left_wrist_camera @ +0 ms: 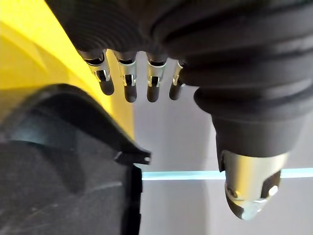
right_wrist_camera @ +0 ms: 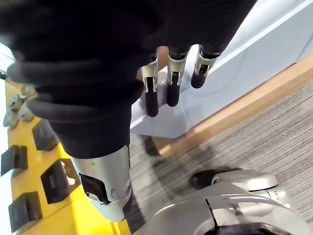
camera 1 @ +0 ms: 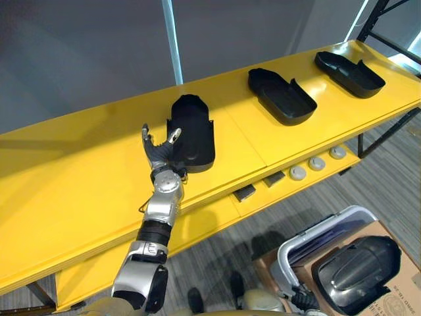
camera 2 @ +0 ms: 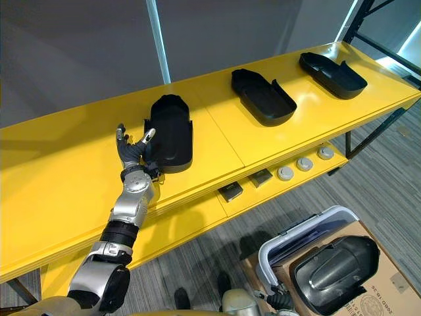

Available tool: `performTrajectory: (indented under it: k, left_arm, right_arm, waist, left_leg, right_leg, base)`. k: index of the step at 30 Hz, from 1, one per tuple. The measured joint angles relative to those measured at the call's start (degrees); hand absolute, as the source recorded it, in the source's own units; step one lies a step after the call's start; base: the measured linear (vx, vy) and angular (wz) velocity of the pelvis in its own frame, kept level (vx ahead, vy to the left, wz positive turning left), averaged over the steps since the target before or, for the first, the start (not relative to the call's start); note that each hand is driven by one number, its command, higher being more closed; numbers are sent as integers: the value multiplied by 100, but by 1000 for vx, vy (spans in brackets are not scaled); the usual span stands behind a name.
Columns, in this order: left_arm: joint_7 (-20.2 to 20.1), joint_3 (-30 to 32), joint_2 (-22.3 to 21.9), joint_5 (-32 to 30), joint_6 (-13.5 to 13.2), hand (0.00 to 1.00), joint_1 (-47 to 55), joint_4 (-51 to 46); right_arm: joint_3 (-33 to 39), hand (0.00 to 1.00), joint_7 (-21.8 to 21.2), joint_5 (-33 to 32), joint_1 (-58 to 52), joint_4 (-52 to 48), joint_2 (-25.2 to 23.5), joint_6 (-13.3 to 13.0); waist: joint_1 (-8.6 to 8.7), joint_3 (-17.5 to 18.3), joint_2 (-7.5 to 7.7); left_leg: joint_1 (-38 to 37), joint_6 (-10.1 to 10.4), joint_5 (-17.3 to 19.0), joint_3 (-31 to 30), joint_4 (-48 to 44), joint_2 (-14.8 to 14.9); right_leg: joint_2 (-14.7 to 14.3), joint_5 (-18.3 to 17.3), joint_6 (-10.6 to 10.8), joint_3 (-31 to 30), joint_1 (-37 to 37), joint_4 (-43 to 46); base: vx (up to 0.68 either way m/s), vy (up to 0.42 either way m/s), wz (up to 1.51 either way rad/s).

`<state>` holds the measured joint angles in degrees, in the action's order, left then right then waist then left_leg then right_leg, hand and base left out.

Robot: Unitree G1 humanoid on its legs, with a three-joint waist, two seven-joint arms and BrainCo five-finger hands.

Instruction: Walk over and take plastic housings, then place them on the shelf

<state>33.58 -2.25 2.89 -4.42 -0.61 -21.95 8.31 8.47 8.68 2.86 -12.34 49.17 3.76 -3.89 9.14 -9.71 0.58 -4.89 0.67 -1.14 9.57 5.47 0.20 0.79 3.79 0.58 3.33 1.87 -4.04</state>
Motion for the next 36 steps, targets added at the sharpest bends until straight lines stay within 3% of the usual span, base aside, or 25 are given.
performTrajectory:
  k: [5,10,11,17,24,36]
  left_arm:
    - [-241,-256,-2,-569,-53,0,581,-512]
    - [-451,-682,115,-1577,-208,0,1380,-1130]
    - [-500,-895,165,-1960,-255,100,1687,-1303]
    - [-837,-1021,311,-2805,-309,100,2238,-1334]
    - [-1213,-1424,436,-3218,-358,100,2226,-1016]
    - [-1376,-1872,409,-3358,-215,100,1003,496]
  right_arm:
    - [11,0,-7,-4,-30,6,17,-3]
    - [12,0,-10,-5,-49,35,24,-48]
    - [12,0,-8,-6,-51,141,47,-98]
    - [10,0,-5,-4,-47,260,76,-134]
    - [7,0,-8,-2,-53,367,83,-119]
    - [18,0,-10,1,-28,357,94,-96]
  waist:
    - [-72,11,-46]
    - [-155,21,-61]
    - [-221,34,-69]
    - [-234,96,-91]
    - [-227,257,-82]
    - [-156,276,-77]
  left_leg:
    - [15,-11,-10,-25,26,10]
    - [26,-10,-7,-31,33,13]
    - [32,-9,-6,-37,33,16]
    - [69,16,10,-106,33,18]
    - [128,3,4,-144,32,12]
    - [130,-10,-5,-83,7,28]
  right_leg:
    - [0,1,-1,76,6,0]
    - [-1,-2,2,105,0,-10]
    - [-3,-17,24,107,0,-15]
    - [-3,-54,75,135,-8,-28]
    - [-4,-54,78,142,-18,-115]
    - [-22,-11,18,106,-31,-131]
  base:
    - [-55,-11,6]
    - [-35,-2,0]
    - [0,0,0]
    - [-16,0,6]
    - [-3,0,1]
    - [-5,-1,-1]
